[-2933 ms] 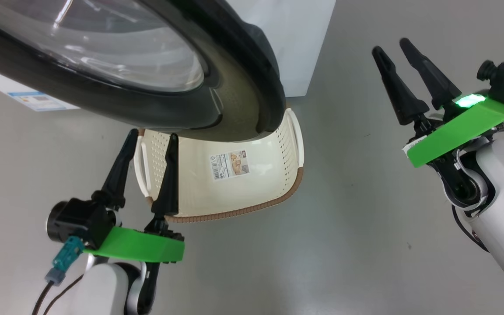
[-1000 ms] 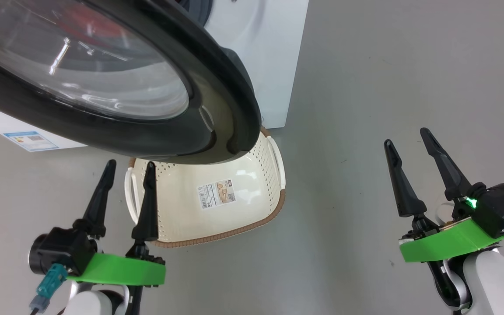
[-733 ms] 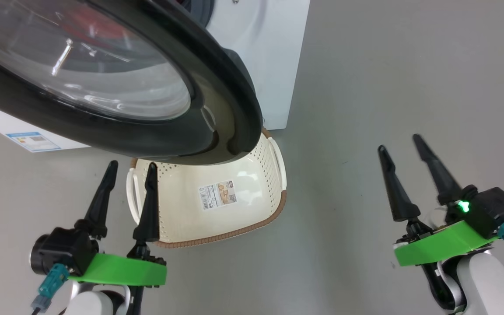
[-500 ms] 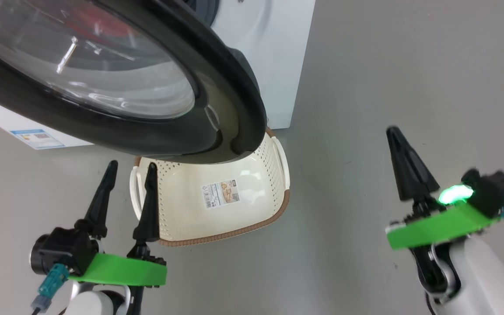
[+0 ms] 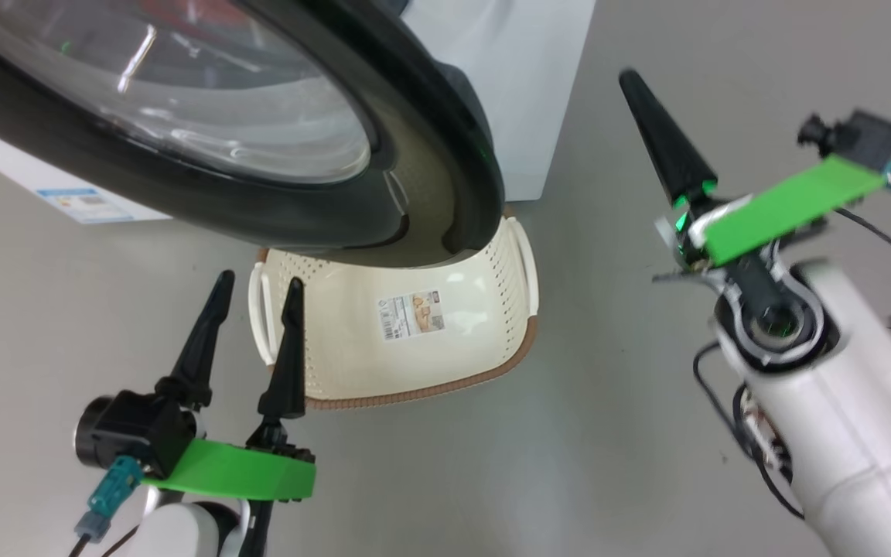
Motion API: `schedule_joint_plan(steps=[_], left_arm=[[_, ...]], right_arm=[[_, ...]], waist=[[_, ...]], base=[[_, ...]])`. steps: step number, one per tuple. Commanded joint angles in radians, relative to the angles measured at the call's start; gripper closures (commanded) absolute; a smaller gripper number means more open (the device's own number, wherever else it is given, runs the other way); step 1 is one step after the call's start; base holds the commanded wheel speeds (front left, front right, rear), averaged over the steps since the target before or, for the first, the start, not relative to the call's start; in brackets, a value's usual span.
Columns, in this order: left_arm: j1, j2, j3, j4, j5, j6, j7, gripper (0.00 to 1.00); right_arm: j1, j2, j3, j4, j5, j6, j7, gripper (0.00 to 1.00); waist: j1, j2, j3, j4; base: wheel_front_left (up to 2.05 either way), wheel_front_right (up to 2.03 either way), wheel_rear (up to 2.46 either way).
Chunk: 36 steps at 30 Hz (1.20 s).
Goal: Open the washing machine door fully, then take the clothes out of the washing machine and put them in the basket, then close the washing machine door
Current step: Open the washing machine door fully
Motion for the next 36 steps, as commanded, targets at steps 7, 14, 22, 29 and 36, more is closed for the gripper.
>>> schedule_joint_plan(steps=[7, 14, 22, 29, 36], left_arm=[[-0.040, 0.017, 0.001, -0.028, -0.020, 0.007, -0.005, 0.00], [-0.050, 0.017, -0.012, -0.028, -0.032, 0.010, -0.005, 0.00], [-0.066, 0.017, -0.031, -0.028, -0.043, 0.016, -0.005, 0.00], [-0.073, 0.017, -0.043, -0.026, -0.052, 0.021, -0.005, 0.00], [-0.072, 0.017, -0.031, -0.027, -0.059, 0.019, -0.005, 0.00]], right_arm=[[-0.165, 0.032, -0.090, 0.097, 0.391, 0.001, 0.391, 1.00], [-0.299, 0.018, -0.079, 0.256, 0.502, 0.001, 0.626, 1.00], [-0.429, -0.003, -0.021, 0.363, 0.514, 0.001, 0.803, 1.00], [-0.469, 0.012, 0.011, 0.358, 0.487, 0.001, 0.870, 1.00], [-0.443, 0.028, 0.053, 0.304, 0.426, 0.001, 0.907, 1.00]], waist=[[0.0000, 0.0000, 0.046, 0.048], [0.0000, 0.0000, 0.066, 0.065], [0.0000, 0.0000, 0.095, 0.082], [0.0000, 0.0000, 0.109, 0.093], [0.0000, 0.0000, 0.095, 0.097]], base=[[0.00, 0.00, 0.00], [0.00, 0.00, 0.00], [0.00, 0.00, 0.00], [0.00, 0.00, 0.00], [0.00, 0.00, 0.00]])
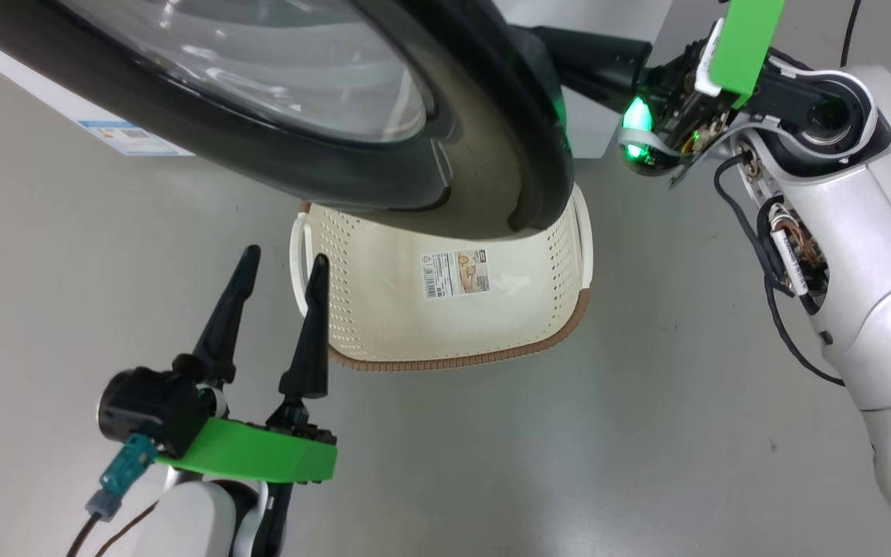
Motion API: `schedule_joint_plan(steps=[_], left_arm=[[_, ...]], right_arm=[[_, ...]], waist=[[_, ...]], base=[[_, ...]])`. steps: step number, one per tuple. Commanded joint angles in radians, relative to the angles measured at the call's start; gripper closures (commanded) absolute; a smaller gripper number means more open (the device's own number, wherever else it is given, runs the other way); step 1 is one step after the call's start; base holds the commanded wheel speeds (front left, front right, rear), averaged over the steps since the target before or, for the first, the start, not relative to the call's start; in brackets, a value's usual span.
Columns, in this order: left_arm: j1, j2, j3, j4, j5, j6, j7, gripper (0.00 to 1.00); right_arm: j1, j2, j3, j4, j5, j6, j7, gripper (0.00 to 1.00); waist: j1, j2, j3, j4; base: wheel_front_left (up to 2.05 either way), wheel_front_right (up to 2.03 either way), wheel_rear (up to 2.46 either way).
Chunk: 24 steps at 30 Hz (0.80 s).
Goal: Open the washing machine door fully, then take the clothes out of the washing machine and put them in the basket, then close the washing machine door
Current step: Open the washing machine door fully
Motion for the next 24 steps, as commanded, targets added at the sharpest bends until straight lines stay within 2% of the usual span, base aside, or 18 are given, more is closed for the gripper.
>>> schedule_joint_plan(steps=[1, 24], left_arm=[[-0.009, 0.017, 0.034, -0.025, -0.006, 0.005, -0.005, 0.00], [0.101, 0.017, 0.092, 0.007, -0.007, -0.014, -0.005, 0.00]], right_arm=[[0.017, 0.024, 0.010, -0.035, -0.023, 0.001, 0.006, 1.00], [0.219, 0.044, 0.094, -0.037, -0.126, 0.001, 0.058, 1.00]], waist=[[0.0000, 0.0000, -0.007, 0.001], [0.0000, 0.0000, -0.236, 0.075]], base=[[0.00, 0.00, 0.00], [0.00, 0.00, 0.00]])
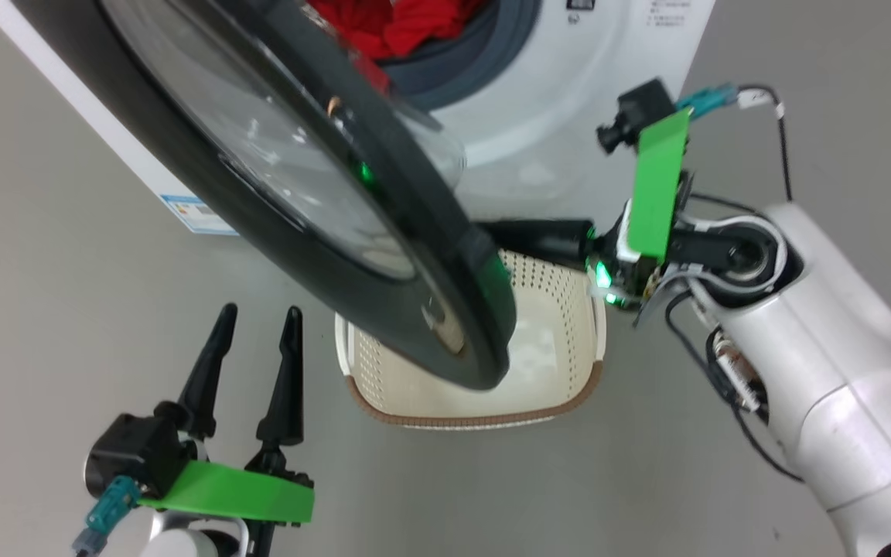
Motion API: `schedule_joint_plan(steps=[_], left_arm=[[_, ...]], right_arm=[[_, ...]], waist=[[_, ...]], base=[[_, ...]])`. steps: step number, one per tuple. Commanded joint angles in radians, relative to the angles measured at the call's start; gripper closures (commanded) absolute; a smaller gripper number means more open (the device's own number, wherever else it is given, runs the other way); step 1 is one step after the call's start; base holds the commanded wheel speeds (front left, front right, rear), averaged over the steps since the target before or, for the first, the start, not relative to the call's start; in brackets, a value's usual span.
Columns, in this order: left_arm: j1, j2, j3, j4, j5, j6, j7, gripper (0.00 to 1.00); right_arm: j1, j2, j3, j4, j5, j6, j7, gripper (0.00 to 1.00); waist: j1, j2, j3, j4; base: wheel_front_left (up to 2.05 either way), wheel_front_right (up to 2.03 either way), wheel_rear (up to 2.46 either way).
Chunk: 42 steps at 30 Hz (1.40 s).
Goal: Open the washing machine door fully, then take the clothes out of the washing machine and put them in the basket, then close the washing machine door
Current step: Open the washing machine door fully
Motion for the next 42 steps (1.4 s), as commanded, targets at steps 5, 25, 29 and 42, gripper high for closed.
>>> schedule_joint_plan(steps=[5, 25, 29, 42], left_arm=[[0.031, 0.017, 0.046, -0.002, 0.025, -0.016, -0.005, 0.00], [0.074, 0.017, 0.054, 0.031, 0.048, -0.049, -0.005, 0.00], [0.075, 0.017, 0.058, 0.034, 0.047, -0.051, -0.005, 0.00], [0.099, 0.017, 0.084, 0.007, 0.030, -0.047, -0.005, 0.00]], right_arm=[[0.072, 0.043, 0.026, -0.022, -0.024, 0.001, 0.008, 1.00], [0.210, 0.077, 0.071, -0.044, -0.052, 0.001, -0.059, 1.00], [0.214, 0.078, 0.084, -0.047, -0.062, 0.001, -0.068, 1.00], [0.192, 0.078, 0.151, -0.081, -0.039, 0.001, -0.093, 1.00]], waist=[[0.0000, 0.0000, -0.106, 0.050], [0.0000, 0.0000, -0.236, 0.224], [0.0000, 0.0000, -0.247, 0.261], [0.0000, 0.0000, -0.244, 0.314]], base=[[0.00, 0.00, 0.00], [0.00, 0.00, 0.00], [0.00, 0.00, 0.00], [0.00, 0.00, 0.00]])
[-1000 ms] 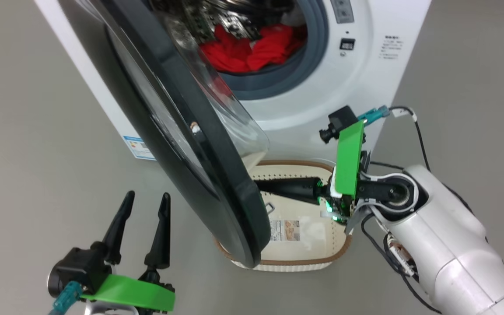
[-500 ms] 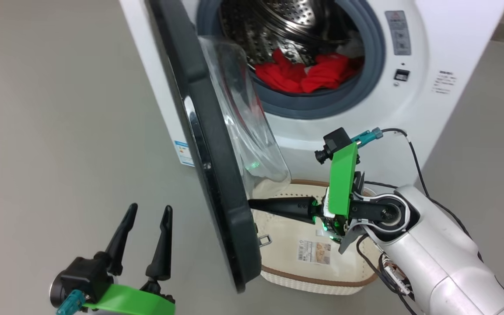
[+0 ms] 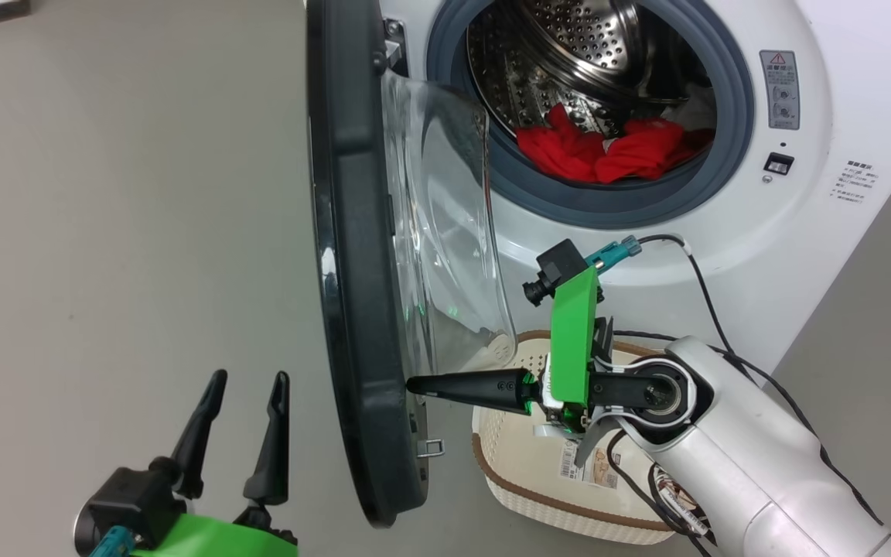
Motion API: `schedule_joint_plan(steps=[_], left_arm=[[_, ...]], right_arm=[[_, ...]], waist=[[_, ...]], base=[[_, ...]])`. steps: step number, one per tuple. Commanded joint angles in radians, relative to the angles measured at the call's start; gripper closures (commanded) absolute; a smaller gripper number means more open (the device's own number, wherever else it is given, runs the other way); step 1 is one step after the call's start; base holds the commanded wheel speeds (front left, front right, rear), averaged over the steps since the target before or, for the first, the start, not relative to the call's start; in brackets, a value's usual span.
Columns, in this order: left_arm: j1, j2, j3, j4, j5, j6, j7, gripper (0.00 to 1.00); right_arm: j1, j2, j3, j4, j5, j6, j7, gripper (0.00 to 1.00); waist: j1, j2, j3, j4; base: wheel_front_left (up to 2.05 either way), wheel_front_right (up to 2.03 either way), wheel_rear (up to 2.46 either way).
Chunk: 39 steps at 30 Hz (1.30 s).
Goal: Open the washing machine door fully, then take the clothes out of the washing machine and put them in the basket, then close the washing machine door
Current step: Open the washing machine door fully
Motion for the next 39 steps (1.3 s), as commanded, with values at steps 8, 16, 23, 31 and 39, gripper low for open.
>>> schedule_joint_plan(steps=[8, 16, 23, 31, 39], left_arm=[[0.000, 0.014, 0.051, -0.056, -0.012, 0.011, -0.005, 0.00], [0.001, 0.014, 0.041, -0.041, -0.014, 0.013, -0.005, 0.00], [-0.006, 0.014, 0.039, -0.008, -0.009, 0.007, -0.005, 0.00], [-0.001, 0.014, 0.035, 0.016, -0.020, -0.001, -0.005, 0.00], [0.013, 0.014, 0.051, -0.002, -0.014, -0.004, -0.005, 0.00]], right_arm=[[-0.045, 0.023, 0.040, -0.016, 0.015, 0.004, -0.026, 1.00], [-0.042, 0.015, 0.040, -0.003, -0.059, 0.004, -0.067, 0.78], [0.030, -0.060, -0.003, -0.073, -0.177, 0.004, -0.229, 0.00], [0.112, -0.176, 0.082, -0.086, -0.489, 0.004, -0.611, 0.00], [0.150, -0.185, 0.128, 0.096, -0.761, 0.004, -0.969, 0.00]], waist=[[0.0000, 0.0000, 0.014, 0.007], [0.0000, 0.0000, 0.003, -0.001], [0.0000, 0.0000, -0.018, -0.014], [0.0000, 0.0000, -0.031, -0.048], [0.0000, 0.0000, -0.045, -0.082]], base=[[0.00, 0.00, 0.00], [0.00, 0.00, 0.00], [0.00, 0.00, 0.00], [0.00, 0.00, 0.00], [0.00, 0.00, 0.00]])
